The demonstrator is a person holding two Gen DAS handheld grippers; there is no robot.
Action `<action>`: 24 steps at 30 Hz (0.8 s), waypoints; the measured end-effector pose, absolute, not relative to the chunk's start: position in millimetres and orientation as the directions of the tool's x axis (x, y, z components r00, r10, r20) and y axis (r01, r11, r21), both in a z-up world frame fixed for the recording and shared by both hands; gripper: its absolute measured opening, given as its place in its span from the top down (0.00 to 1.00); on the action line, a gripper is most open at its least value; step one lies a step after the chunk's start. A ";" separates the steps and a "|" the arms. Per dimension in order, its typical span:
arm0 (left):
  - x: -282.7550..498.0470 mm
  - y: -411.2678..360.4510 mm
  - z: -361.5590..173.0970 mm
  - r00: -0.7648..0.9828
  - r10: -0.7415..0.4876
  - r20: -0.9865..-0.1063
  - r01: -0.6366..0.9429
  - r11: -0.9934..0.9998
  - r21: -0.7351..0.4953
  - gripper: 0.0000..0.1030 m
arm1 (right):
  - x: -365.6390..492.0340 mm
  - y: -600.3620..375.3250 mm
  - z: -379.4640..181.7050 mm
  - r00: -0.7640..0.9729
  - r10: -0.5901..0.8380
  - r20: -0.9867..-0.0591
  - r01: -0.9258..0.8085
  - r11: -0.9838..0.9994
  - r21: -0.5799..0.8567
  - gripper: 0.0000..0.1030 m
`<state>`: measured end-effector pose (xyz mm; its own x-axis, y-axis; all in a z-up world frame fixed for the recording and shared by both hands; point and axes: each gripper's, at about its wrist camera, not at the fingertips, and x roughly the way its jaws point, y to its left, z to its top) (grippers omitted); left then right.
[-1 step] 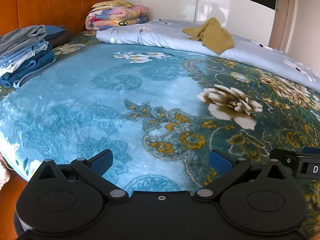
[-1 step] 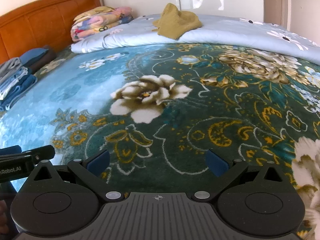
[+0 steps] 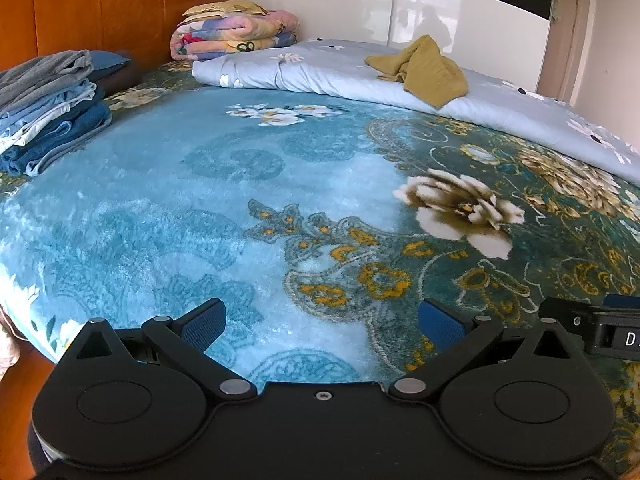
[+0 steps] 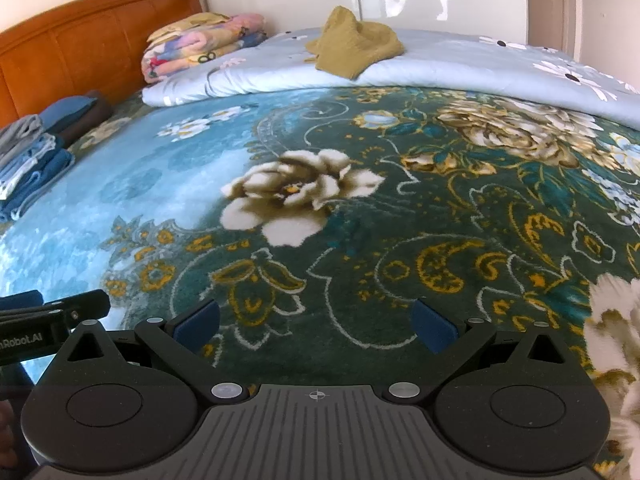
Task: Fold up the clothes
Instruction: 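Move both open grippers across the bed toward the yellow sweater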
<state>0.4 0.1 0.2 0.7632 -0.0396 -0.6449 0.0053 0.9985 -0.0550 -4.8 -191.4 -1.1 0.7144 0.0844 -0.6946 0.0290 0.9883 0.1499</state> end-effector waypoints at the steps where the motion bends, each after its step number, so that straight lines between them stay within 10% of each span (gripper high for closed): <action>1: 0.9 0.1 0.3 0.762 -0.040 -0.646 0.007 0.999 -0.053 0.01 | -5.2 -191.3 -1.2 0.716 0.085 -0.693 0.027 0.988 0.149 0.00; 24: 6.2 0.5 -3.6 0.748 -0.051 -0.662 0.018 0.998 -0.056 0.01 | 2.7 -186.3 -4.4 0.701 0.105 -0.705 0.001 0.989 0.149 0.00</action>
